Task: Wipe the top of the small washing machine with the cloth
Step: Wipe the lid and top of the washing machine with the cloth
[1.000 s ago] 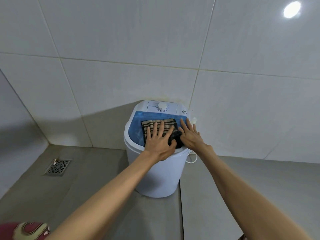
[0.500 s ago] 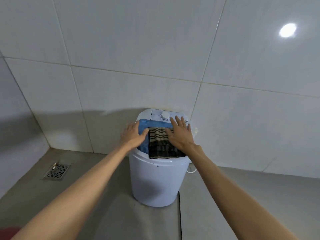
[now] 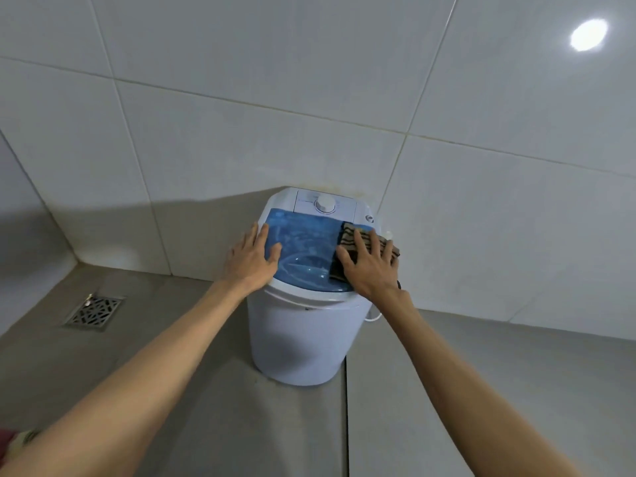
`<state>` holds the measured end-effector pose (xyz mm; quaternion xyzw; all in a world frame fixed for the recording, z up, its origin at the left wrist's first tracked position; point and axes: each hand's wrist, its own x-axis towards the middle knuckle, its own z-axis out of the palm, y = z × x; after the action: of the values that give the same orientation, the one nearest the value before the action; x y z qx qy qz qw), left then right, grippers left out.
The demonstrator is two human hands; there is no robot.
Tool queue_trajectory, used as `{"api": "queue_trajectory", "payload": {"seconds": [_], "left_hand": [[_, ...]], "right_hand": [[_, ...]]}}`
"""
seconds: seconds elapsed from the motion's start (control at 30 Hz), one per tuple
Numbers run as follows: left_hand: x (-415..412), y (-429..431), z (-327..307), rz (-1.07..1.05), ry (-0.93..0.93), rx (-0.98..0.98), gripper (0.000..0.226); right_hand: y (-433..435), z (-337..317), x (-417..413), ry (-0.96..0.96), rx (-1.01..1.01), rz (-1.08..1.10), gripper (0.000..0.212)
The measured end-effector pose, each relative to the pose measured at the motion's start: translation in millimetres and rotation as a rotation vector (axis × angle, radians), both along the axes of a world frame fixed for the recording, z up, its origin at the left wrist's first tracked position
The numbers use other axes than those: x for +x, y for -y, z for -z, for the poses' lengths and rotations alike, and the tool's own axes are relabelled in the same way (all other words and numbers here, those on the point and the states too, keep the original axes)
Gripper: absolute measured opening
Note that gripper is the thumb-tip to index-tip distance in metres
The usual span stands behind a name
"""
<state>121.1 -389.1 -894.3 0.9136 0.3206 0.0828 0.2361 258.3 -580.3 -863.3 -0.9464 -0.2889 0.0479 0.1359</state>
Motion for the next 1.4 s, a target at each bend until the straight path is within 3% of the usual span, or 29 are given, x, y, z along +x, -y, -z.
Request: {"api": "queue_trajectory", "payload": {"seconds": [0.43, 0.63, 0.73, 0.8, 0.9, 0.97, 1.07, 1.17, 1.3, 1.4], "left_hand": [[-1.7, 4.1, -0.5, -0.026, 0.020, 0.044, 0.063], [-0.5, 4.6, 1.3, -0.030, 0.021, 0.052, 0.063], [-0.8, 5.1, 0.8, -0.029, 0.021, 0.048, 0.063], [-1.7, 4.8, -0.2, -0.027, 0.014, 0.046, 0.063], [-0.9, 6.1, -0.4, -0.029, 0.012, 0.045, 0.063], [-0.6, 6.8, -0.5, -0.026, 0.015, 0.040, 0.063], [-2.1, 6.5, -0.6, -0.026, 0.012, 0.041, 0.063], [-2.6, 6.3, -2.5, -0.027, -0.002, 0.033, 0.064], [-1.2, 6.8, -2.1, -0.027, -0.004, 0.039, 0.065], [-0.9, 6.3, -2.5, -0.028, -0.026, 0.045, 0.065]], "right_hand": [[-84.5, -17.7, 95.2, -0.018, 0.056, 0.228, 0.065], [-91.9, -13.5, 95.1, 0.051, 0.104, 0.184, 0.053], [-99.3, -2.5, 84.9, 0.235, 0.245, -0.005, 0.043], [-104.1, -3.9, 75.7, 0.296, 0.420, -0.002, 0.031], [-103.5, -10.8, 65.2, 0.151, 0.695, 0.072, 0.020], [-101.9, -12.9, 58.1, 0.070, 0.752, -0.007, 0.022], [-106.1, -4.4, 57.0, 0.129, 0.458, -0.268, 0.035], [-105.5, -13.8, 69.6, 0.187, 0.138, -0.352, 0.047], [-115.8, -41.8, 63.3, 0.301, -0.064, -0.186, 0.045], [-137.3, -45.8, 39.0, 0.395, -0.157, -0.085, 0.029]]}}
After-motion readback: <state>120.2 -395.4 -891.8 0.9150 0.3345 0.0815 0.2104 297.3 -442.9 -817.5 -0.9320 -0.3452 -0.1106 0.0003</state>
